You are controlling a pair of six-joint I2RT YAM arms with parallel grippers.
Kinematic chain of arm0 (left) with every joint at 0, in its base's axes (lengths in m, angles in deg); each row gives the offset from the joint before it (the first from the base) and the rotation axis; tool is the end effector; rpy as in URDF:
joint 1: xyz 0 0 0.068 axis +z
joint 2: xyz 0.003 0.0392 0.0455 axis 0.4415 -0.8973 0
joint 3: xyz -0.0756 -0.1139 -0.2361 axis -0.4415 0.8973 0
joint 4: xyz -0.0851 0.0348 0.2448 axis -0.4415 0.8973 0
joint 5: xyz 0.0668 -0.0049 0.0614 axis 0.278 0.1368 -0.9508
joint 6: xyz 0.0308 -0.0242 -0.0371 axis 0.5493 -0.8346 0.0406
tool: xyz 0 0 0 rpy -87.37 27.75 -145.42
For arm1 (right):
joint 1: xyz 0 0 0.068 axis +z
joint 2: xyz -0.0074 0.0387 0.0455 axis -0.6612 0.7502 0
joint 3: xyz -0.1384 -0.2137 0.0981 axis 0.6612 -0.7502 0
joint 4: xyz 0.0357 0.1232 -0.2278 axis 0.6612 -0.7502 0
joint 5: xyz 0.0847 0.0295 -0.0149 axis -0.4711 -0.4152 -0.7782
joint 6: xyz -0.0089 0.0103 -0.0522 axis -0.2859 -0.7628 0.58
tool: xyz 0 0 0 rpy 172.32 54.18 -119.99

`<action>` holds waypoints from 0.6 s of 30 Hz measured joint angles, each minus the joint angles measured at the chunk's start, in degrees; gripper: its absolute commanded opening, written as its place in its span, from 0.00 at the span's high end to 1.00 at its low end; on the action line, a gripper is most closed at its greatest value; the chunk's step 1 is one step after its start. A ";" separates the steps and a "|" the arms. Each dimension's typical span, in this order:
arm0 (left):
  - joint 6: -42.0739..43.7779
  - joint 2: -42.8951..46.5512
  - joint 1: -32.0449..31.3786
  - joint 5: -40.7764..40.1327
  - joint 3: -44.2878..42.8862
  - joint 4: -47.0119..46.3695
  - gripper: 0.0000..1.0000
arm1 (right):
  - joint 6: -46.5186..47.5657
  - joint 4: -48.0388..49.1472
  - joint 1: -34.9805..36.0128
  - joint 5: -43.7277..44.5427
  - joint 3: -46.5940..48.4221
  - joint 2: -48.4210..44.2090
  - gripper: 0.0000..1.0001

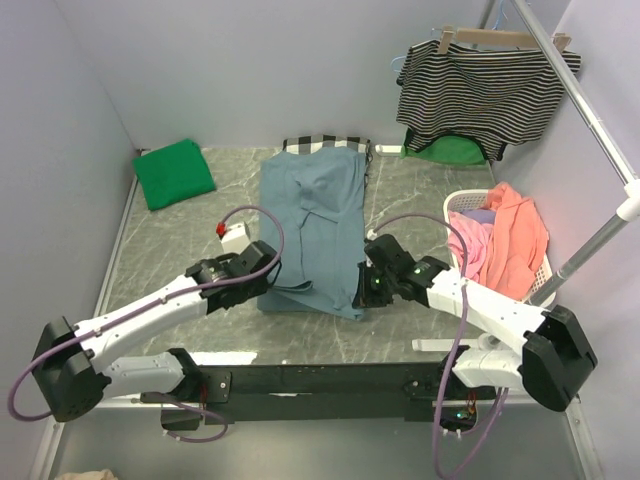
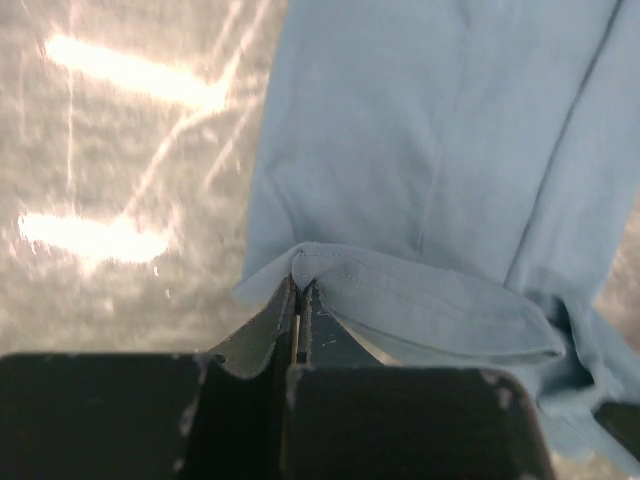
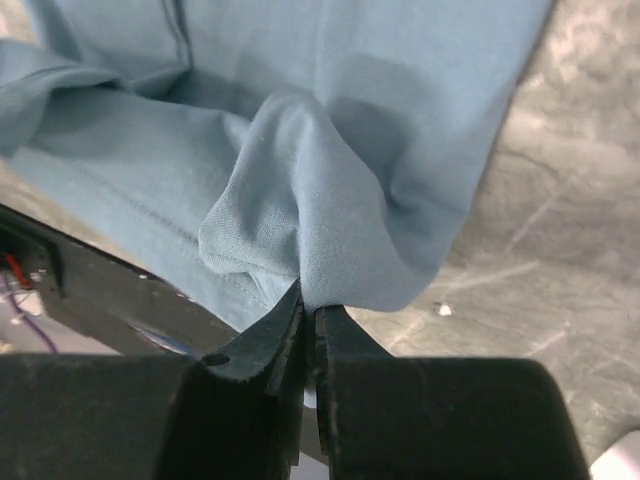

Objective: Fold and stack the t-shirts

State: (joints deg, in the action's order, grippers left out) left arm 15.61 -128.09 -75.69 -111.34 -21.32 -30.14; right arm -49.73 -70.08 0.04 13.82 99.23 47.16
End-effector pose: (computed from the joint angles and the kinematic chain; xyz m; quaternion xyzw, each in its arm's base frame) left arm 0.1519 -0.1515 0.2501 -0.1888 0.9154 -0.0893 0.3440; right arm 0.1697 0.1570 0.2138 -0.0498 0.9548 0.2375 0.1718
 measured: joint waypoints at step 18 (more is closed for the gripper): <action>16.37 -18.18 16.81 8.66 -8.41 -13.38 0.99 | 7.80 0.85 -11.85 -6.49 17.62 20.83 0.98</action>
State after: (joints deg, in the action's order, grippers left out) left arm 31.98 -146.28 -58.88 -102.68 -29.73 -43.52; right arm -41.93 -69.22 -11.81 7.33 116.85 67.99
